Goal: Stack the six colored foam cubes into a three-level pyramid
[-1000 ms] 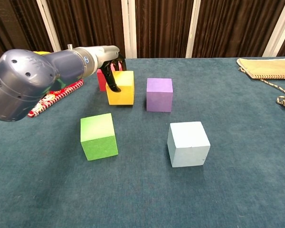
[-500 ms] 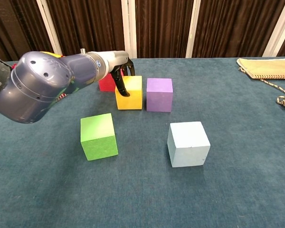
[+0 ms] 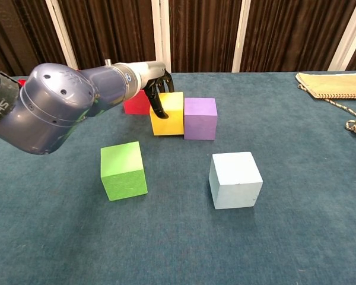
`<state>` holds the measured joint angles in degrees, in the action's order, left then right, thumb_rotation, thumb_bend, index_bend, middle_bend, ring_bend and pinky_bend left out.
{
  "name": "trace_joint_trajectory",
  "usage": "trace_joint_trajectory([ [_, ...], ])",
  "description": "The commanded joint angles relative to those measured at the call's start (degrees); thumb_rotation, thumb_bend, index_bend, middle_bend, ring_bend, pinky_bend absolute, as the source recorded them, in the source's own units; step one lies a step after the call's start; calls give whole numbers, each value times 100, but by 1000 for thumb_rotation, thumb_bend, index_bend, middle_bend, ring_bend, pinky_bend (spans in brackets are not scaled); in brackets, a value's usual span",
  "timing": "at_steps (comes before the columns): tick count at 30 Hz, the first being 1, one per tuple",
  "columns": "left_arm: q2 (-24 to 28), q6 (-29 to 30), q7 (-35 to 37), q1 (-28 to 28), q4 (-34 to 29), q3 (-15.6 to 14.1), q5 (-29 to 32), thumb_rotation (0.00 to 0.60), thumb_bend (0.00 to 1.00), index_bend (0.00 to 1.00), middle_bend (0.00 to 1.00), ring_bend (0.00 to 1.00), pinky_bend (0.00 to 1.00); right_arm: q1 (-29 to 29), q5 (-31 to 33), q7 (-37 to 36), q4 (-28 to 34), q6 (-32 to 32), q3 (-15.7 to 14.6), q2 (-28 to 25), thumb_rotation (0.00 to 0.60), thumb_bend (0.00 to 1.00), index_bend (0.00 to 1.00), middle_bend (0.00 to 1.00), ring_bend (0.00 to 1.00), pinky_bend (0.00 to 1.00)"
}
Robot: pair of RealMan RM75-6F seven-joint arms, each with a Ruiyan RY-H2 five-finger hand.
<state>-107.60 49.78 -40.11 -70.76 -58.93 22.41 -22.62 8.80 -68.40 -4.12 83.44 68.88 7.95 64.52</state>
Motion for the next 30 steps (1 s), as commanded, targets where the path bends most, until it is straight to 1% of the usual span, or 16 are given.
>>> trace_joint_trajectory([
  [1, -4, 13, -72, -15, -31, 8, 56, 600, 359, 328, 356, 47, 17, -3, -2, -11, 2, 2, 3, -4, 600, 180, 181, 99, 76, 40],
  [22, -220, 87, -210, -108, 122, 81, 70, 600, 354, 328, 358, 47, 17, -41, 5, -124, -5, 17, 30, -46, 600, 179, 182, 99, 76, 40],
  [30, -307, 144, -237, -138, 220, 181, 133, 600, 354, 328, 359, 47, 16, -43, 13, -164, -27, 6, 44, -50, 600, 180, 182, 99, 76, 39],
])
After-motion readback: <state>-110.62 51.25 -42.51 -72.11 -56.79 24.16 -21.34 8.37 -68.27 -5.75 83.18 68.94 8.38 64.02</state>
